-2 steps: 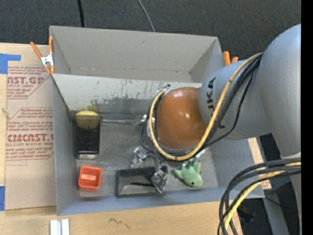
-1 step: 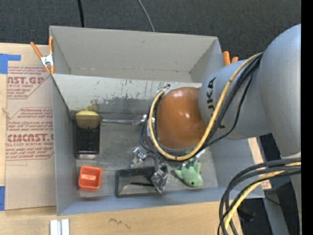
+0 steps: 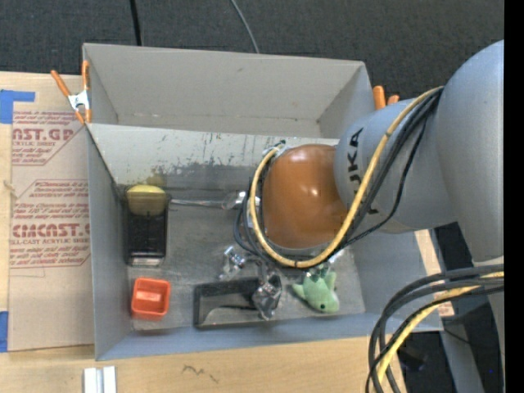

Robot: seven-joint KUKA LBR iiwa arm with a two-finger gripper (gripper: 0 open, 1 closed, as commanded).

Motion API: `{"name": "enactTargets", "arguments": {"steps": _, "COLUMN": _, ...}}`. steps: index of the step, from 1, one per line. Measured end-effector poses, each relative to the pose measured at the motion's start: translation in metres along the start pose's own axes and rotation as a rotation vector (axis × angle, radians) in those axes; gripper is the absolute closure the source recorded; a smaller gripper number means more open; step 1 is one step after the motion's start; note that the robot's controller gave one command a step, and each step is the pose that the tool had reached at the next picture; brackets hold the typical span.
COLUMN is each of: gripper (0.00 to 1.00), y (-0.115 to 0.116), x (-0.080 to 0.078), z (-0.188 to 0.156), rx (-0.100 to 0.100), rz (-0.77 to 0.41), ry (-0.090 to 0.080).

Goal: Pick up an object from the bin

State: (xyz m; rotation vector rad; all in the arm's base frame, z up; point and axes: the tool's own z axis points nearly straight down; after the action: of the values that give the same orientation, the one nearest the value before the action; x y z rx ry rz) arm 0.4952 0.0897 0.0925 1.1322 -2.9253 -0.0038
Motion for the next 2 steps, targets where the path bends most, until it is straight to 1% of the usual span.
{"name": "enactTargets", "arguments": {"steps": 1, "gripper": 1.00, "y": -0.006, "x": 0.004, "z": -0.039, "rx": 0.006, "rz": -0.016, "ry": -0.008}}
{"name": "enactTargets", "arguments": {"steps": 2, "gripper": 1.00, "y": 0.000, "x": 0.006, "z": -0.082, "rx": -0.004, "rz": -0.028, "ry": 0.005}}
